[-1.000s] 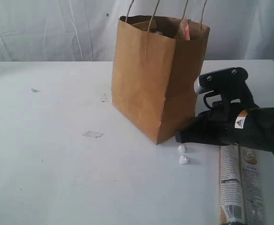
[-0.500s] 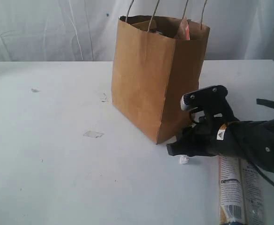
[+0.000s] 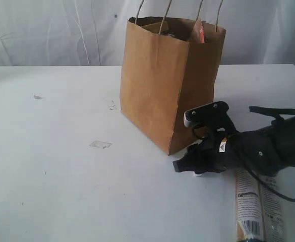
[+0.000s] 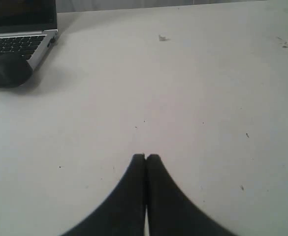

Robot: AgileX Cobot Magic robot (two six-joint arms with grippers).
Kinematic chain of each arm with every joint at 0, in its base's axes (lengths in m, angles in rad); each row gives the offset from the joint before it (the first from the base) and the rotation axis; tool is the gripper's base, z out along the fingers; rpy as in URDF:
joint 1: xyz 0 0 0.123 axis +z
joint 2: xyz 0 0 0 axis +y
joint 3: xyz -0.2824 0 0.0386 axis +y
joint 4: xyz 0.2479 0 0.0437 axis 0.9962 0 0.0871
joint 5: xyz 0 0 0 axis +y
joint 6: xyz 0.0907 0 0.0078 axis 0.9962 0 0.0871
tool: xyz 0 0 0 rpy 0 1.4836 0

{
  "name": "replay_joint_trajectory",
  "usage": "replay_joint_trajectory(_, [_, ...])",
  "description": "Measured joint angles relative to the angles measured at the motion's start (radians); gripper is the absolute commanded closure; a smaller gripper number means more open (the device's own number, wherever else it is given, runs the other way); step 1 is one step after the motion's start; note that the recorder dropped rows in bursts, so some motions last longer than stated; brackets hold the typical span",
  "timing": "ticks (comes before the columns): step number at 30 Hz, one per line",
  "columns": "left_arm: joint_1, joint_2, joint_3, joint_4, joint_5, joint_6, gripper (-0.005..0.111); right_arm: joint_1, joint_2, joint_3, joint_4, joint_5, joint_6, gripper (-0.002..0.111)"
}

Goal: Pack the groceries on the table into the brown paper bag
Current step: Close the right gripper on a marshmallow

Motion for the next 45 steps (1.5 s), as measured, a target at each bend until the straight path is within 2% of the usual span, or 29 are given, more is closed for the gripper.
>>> replay_joint_trajectory(3, [0.0, 0.0, 0.0, 0.0, 0.0, 0.0, 0.107, 0.0, 0.01, 0.0, 0.0, 0.006, -0.002, 0.067])
replay_joint_trajectory(9, [0.0, 0.0, 0.0, 0.0, 0.0, 0.0, 0.107, 0.0, 0.012, 0.0, 0.0, 0.008, -0.004, 0.084])
replay_joint_trajectory(27, [0.0, 0.0, 0.0, 0.0, 0.0, 0.0, 0.107, 0.0, 0.048, -0.002, 0.0, -0.022, -0.054, 0.085])
replay_joint_trajectory(29, [0.0, 0.0, 0.0, 0.0, 0.0, 0.0, 0.107, 0.0, 0.051, -0.002, 0.0, -0.027, -0.056, 0.09])
replay_joint_trajectory(33, [0.0, 0.0, 0.0, 0.0, 0.0, 0.0, 0.107, 0.0, 0.051, -0.002, 0.0, -0.032, -0.056, 0.108])
replay_joint_trajectory(45, [0.0, 0.0, 0.0, 0.0, 0.0, 0.0, 0.107, 0.0, 0.051, -0.002, 0.0, -0.008, -0.026, 0.108])
